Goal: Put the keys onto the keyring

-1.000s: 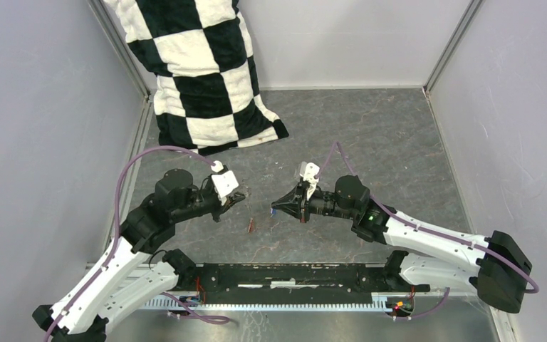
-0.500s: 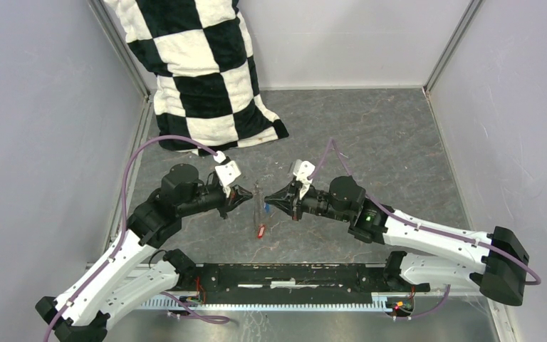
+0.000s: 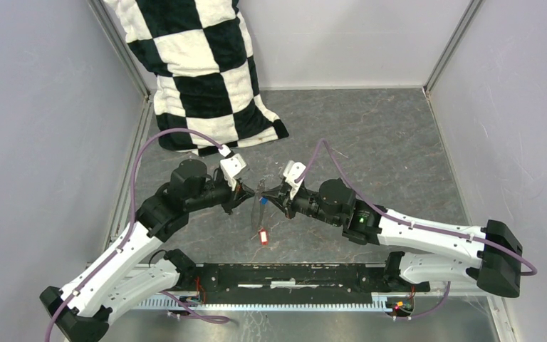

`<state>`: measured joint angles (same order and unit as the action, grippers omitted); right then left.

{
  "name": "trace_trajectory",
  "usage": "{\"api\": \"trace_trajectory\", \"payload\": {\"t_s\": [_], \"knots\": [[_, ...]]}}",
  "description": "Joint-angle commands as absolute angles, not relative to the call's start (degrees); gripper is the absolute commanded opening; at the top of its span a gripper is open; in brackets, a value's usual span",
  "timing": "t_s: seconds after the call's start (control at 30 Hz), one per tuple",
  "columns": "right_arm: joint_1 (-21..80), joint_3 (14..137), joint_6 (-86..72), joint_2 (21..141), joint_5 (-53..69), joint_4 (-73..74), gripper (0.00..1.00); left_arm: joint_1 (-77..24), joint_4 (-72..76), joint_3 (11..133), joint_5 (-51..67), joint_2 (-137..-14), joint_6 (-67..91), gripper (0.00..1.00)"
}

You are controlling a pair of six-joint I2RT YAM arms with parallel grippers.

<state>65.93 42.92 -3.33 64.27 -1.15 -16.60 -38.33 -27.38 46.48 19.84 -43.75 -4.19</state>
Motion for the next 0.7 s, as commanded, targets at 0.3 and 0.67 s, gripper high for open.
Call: {"api": "trace_trajectory", "payload": {"t_s": [0.3, 0.67], "knots": [[66.7, 41.7, -3.2, 64.4, -4.4, -25.2, 0.00, -38.2, -20.9, 48.0, 19.9, -45.7, 1.3, 0.02], [66.6, 40.6, -4.1, 63.7, -6.8, -25.4, 0.00, -38.3, -18.4, 48.7, 20.0, -47.6, 2.2, 0.02]]}}
